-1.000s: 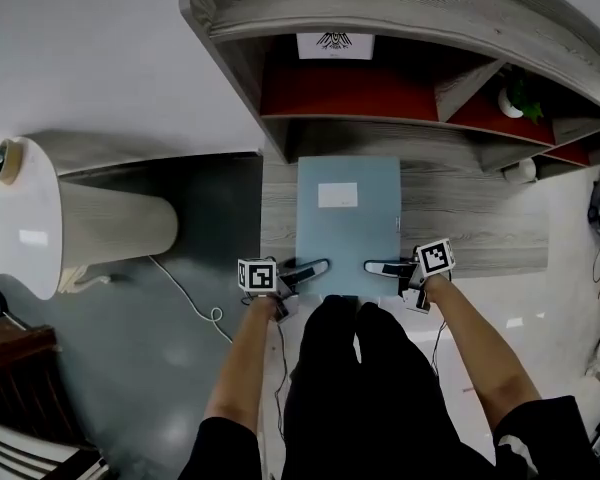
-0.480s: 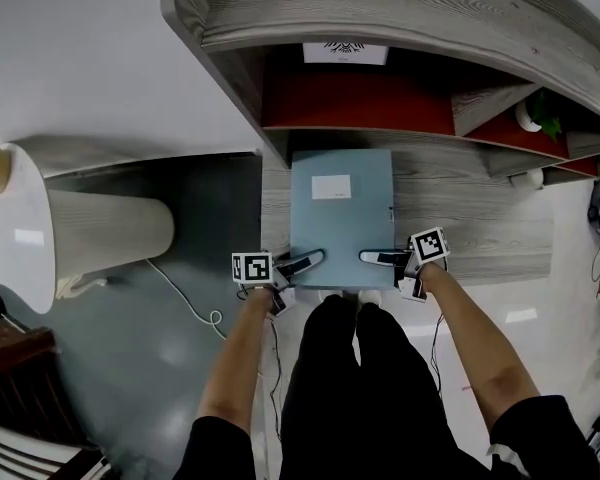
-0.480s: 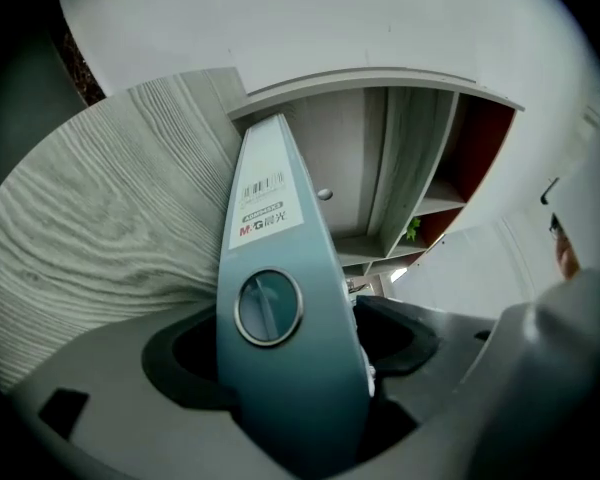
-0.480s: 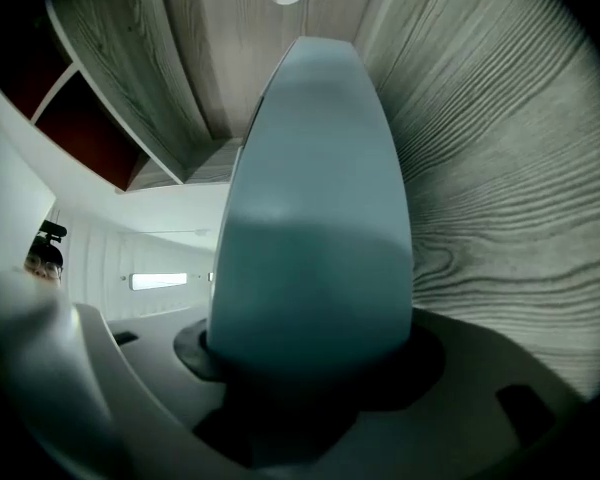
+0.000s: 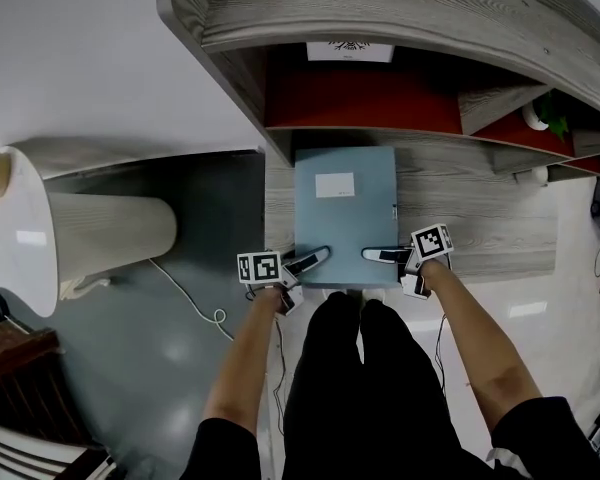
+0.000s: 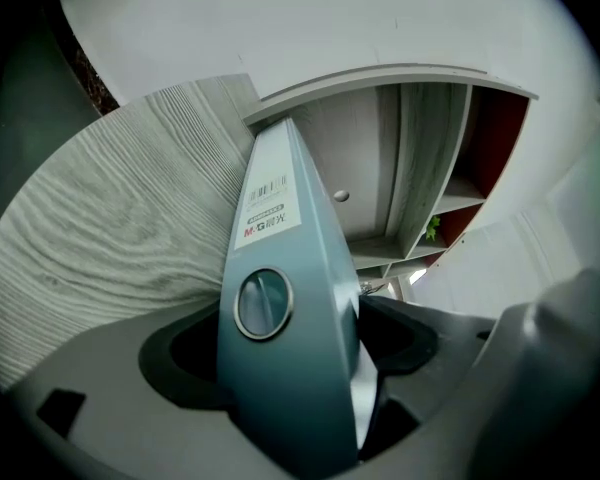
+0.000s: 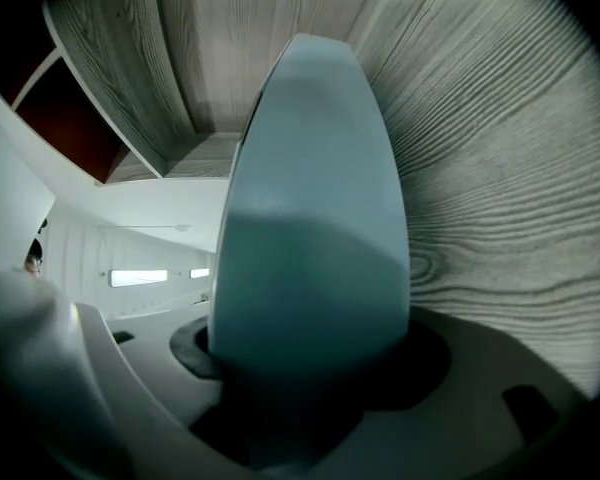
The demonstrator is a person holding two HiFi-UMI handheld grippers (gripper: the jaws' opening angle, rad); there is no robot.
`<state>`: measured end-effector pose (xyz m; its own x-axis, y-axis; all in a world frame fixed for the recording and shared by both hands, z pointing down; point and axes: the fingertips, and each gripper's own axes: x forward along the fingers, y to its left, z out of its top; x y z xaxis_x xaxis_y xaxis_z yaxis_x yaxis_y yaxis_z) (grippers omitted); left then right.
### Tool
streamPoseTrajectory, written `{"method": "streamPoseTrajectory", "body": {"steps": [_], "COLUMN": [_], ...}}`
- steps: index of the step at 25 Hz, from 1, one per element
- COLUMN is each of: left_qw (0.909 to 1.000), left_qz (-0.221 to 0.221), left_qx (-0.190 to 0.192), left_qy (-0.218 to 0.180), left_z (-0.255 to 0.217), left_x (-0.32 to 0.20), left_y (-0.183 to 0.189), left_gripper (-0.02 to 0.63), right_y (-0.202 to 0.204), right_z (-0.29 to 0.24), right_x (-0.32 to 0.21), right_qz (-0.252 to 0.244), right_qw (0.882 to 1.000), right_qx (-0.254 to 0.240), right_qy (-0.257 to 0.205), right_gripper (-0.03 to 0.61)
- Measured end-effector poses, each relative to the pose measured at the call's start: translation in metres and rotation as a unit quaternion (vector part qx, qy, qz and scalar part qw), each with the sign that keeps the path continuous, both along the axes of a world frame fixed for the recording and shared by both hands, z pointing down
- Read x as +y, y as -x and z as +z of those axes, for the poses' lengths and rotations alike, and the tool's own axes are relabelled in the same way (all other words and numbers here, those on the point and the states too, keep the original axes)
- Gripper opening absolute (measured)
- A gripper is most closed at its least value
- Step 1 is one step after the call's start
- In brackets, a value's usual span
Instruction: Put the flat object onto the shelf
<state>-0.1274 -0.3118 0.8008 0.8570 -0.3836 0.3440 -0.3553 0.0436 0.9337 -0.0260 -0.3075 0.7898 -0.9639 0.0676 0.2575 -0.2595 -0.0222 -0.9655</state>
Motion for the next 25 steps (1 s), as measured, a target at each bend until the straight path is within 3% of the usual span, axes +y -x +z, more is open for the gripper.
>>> {"method": "streamPoseTrajectory", "body": {"steps": [10,22,25], "left_qw": [0.9976,0.9888,0.9797], "left_qz": [-0.001,0.003,0.003], "left_qx": [-0.068,-0.149,-0.199], "left_qy": [-0.012,-0.005,-0.024], "left_z": [0.004,0.009,0.009], "left_x": [-0.004,0.001,-0.001], "left_y": [0.005,0.012,0.019], "left_gripper": [0.373,0.385,0.39], "right_y": [-0.015,-0.022,-0.023], "right_z": [0.025,0.032,0.034], "right_x": [-0.003,0.001,0.002], "right_qz": [0.017,0.013,0.003], "right_qw": [0.99,0.976,0.972], "right_qx": [0.138,0.209,0.225], "right_qy": [-0.035,-0.056,-0.066], "right_gripper": [0.422,0.442,0.442]}}
